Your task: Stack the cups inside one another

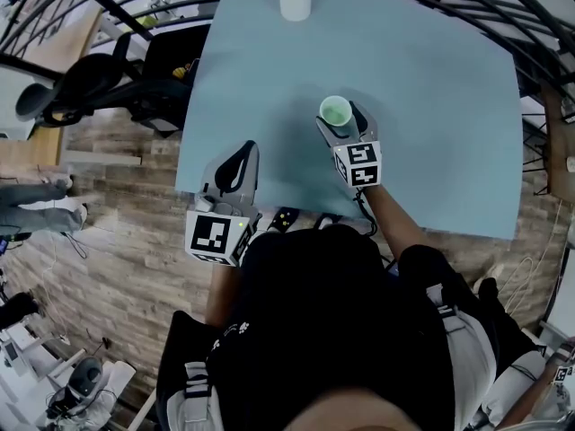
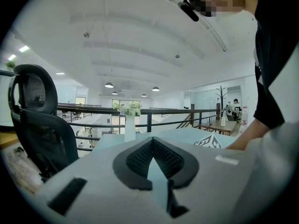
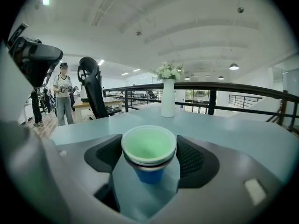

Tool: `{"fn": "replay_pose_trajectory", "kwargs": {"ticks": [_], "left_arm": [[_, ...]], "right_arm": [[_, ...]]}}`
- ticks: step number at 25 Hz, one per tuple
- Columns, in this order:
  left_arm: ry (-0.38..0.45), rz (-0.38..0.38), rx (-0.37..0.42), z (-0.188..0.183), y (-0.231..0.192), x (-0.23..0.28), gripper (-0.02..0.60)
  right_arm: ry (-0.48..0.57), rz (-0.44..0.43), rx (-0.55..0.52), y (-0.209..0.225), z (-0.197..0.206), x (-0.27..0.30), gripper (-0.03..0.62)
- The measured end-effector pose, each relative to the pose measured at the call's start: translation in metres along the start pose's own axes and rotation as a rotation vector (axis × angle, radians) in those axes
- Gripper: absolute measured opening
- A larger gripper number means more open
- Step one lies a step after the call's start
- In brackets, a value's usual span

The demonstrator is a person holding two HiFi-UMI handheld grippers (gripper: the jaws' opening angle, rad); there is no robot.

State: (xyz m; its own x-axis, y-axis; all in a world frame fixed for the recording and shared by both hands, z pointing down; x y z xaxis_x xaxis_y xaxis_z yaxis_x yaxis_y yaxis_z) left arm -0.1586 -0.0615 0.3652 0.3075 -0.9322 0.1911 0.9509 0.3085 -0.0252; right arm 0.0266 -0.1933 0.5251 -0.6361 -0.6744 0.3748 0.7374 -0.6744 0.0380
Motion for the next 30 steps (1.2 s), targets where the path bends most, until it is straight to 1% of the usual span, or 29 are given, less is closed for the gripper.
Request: {"fn": "replay_pose_trajectory", "kwargs": {"ticks": [6, 9, 13, 17, 22, 23, 25, 28, 30], "left_arm": [[0.001, -0.001, -0.005, 0.001, -0.001, -0.002, -0.014], [0.003, 0.001, -0.003, 0.001, -0.001, -0.003, -0.014], [-0.002, 0.006, -0.017, 0.001, -0.002, -0.003, -0.014], [0.004, 0.028, -0.010, 0.003, 0.000, 0.002, -0.014], [0.006, 0.073, -0.010, 0.004, 0.004, 0.013, -0.014], [0.008, 0.082, -0.009, 0.004, 0.005, 0.015, -0.014], [0.011, 0.102, -0.005, 0.002, 0.008, 0.020, -0.014], [0.016, 0.134, -0.002, 0.000, 0.014, 0.026, -0.014], [0.019, 0.154, 0.001, -0.001, 0.017, 0.030, -0.014]], "right_arm": [[-0.004, -0.003, 0.006, -0.001, 0.000, -0.001, 0.394], [0.012, 0.002, 0.001, -0.002, -0.004, -0.004, 0.396], [0.062, 0.009, 0.013, -0.004, -0.016, -0.011, 0.396], [0.136, 0.011, 0.021, -0.007, -0.036, -0.028, 0.392], [0.234, 0.019, 0.054, -0.008, -0.058, -0.052, 0.319], [0.251, 0.024, 0.060, -0.007, -0.062, -0.057, 0.294], [0.286, 0.038, 0.068, -0.006, -0.070, -0.068, 0.220], [0.331, 0.066, 0.078, -0.003, -0.078, -0.086, 0.171], [0.343, 0.090, 0.077, -0.002, -0.080, -0.096, 0.127]]}}
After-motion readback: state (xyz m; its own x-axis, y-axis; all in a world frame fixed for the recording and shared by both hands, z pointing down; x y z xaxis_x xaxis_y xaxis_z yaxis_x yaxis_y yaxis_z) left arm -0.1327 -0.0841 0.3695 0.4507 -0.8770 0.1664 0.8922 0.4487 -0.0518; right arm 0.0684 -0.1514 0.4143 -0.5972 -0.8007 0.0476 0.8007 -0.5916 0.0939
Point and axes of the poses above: the fingertips, and each gripper's own axes: x forward along the fingers, y to its right, z out of its underside, the point moved 5 cm from there along -x, backward along the fingers, and after that the axes turned 6 degrees about -z, right-handed, at the moved point
